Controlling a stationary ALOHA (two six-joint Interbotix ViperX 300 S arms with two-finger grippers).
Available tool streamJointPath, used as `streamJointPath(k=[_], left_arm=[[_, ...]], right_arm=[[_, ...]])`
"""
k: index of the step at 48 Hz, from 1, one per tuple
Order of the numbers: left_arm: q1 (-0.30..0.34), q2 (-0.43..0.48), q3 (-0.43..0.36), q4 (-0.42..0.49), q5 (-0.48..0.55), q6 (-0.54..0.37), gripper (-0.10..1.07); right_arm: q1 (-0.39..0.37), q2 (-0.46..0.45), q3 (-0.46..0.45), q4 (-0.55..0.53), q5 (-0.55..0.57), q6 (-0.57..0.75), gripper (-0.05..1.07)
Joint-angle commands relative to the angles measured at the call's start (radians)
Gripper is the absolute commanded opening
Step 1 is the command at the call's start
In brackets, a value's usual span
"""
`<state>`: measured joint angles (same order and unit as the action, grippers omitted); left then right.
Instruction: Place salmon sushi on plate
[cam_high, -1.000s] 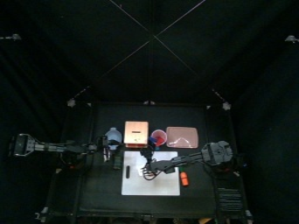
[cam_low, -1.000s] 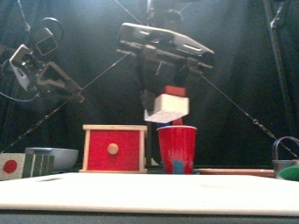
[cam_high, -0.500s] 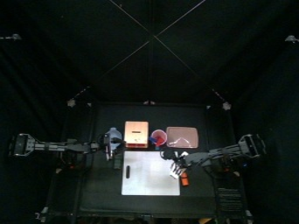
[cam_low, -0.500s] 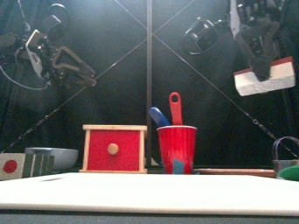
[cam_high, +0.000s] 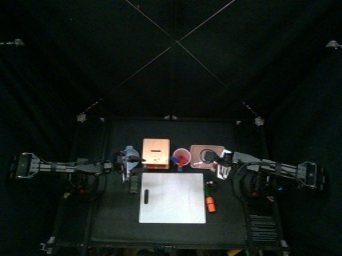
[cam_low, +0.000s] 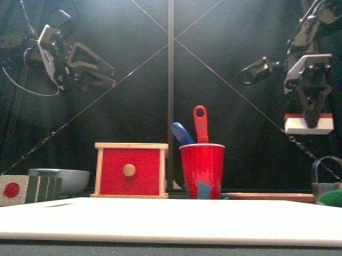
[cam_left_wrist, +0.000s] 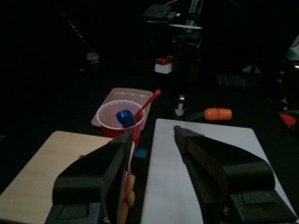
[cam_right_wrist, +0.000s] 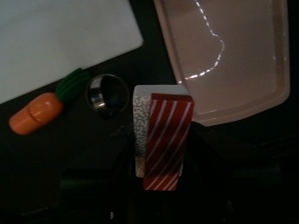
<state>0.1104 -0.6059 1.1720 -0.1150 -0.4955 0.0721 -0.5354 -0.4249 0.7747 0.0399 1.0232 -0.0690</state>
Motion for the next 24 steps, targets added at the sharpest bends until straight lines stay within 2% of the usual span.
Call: streamJointPath(k=[1,6,12,18,24], left_arm=[[0.003,0.000,-0.005,-0.003,-0.009,0.003,0.82],[0.009,0.002,0.006,-0.003,-0.009,0.005,0.82],[0.014,0.000,0.015,-0.003,-0.009,0.005,0.82],[0.014,0.002,0.023,-0.003,-0.009,0.000,0.82],[0.012,0.002,0.028,-0.008,-0.009,0.000,0.82]], right_arm=[[-0.037,0.032,-0.014,0.006,-0.060,-0.014,0.75],[-0.054,0.101,-0.021,-0.028,-0.094,-0.032,0.75],[-0.130,0.170,-0.023,0.043,-0.123,0.028,0.75],[-0.192,0.187,-0.014,0.115,-0.212,0.138,0.75],[-0.225,0.192,-0.011,0.110,-0.267,0.227,0.75]])
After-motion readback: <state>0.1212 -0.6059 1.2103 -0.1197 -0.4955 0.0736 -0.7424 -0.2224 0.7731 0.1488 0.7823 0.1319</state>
